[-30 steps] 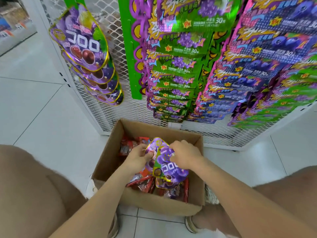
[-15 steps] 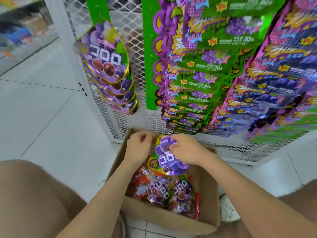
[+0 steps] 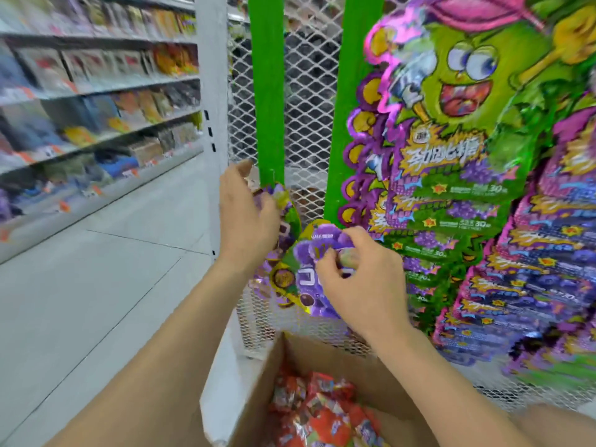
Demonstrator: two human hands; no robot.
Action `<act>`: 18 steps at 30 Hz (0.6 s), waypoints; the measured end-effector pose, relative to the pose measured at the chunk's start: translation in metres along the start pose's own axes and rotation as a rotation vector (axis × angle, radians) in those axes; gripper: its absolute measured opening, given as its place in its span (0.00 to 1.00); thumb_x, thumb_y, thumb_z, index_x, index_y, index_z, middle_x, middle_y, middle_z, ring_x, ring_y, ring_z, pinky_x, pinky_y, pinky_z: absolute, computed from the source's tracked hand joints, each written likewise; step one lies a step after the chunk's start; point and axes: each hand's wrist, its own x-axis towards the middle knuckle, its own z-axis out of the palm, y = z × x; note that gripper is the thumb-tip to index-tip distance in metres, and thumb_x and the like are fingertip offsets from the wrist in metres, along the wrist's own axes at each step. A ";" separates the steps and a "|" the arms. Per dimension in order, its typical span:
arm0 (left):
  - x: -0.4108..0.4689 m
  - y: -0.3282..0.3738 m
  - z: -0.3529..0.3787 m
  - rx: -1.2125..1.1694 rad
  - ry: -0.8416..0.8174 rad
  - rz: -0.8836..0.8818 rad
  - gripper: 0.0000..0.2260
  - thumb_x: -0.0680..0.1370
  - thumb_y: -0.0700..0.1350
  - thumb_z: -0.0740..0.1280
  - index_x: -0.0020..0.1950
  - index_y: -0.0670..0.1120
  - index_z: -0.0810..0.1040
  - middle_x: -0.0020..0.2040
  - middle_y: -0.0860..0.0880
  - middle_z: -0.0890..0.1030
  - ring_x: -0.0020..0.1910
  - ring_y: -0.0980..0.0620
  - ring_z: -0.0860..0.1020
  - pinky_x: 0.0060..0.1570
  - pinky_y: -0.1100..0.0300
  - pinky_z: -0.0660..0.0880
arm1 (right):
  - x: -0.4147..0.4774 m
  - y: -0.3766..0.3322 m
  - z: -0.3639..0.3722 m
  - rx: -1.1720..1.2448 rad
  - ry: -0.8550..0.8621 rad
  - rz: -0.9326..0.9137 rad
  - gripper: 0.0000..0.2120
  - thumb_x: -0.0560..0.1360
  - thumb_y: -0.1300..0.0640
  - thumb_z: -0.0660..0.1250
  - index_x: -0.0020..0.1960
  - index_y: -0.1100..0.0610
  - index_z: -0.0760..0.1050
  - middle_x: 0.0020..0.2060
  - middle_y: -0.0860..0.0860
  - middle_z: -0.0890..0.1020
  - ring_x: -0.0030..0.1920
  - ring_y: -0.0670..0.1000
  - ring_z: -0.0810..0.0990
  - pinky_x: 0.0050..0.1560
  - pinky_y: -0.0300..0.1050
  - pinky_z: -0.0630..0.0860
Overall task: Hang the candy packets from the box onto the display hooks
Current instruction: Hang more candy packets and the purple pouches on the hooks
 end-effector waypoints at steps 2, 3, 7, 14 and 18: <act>0.011 -0.003 0.005 -0.128 -0.062 -0.088 0.18 0.81 0.39 0.65 0.71 0.47 0.73 0.65 0.50 0.81 0.61 0.49 0.81 0.63 0.54 0.79 | 0.015 -0.008 0.004 0.013 0.061 -0.091 0.09 0.74 0.48 0.69 0.54 0.48 0.77 0.40 0.47 0.84 0.40 0.58 0.81 0.39 0.51 0.76; 0.015 -0.005 0.006 -0.171 -0.078 -0.102 0.17 0.82 0.40 0.64 0.70 0.50 0.73 0.62 0.51 0.82 0.57 0.50 0.83 0.59 0.47 0.81 | 0.023 -0.011 0.007 0.013 0.088 -0.134 0.11 0.74 0.50 0.71 0.56 0.50 0.79 0.44 0.46 0.84 0.43 0.56 0.82 0.42 0.50 0.75; 0.029 0.006 -0.004 -0.333 -0.106 -0.120 0.10 0.85 0.41 0.64 0.63 0.53 0.78 0.53 0.48 0.85 0.47 0.55 0.83 0.49 0.54 0.81 | 0.060 -0.028 0.016 0.084 0.180 -0.193 0.10 0.76 0.50 0.72 0.56 0.51 0.80 0.46 0.47 0.85 0.46 0.55 0.84 0.45 0.52 0.78; 0.043 0.029 -0.027 -0.622 -0.251 -0.301 0.16 0.86 0.50 0.65 0.44 0.51 0.89 0.47 0.48 0.89 0.47 0.48 0.86 0.55 0.50 0.80 | 0.111 -0.066 0.023 0.095 0.167 -0.111 0.14 0.81 0.39 0.66 0.50 0.50 0.77 0.39 0.48 0.83 0.43 0.59 0.81 0.40 0.53 0.73; 0.048 0.029 -0.035 -0.554 -0.340 -0.261 0.16 0.82 0.63 0.66 0.51 0.56 0.89 0.56 0.54 0.88 0.63 0.49 0.84 0.68 0.47 0.76 | 0.119 -0.064 0.027 0.123 0.102 0.006 0.19 0.80 0.36 0.64 0.44 0.51 0.72 0.34 0.49 0.79 0.42 0.62 0.79 0.44 0.55 0.77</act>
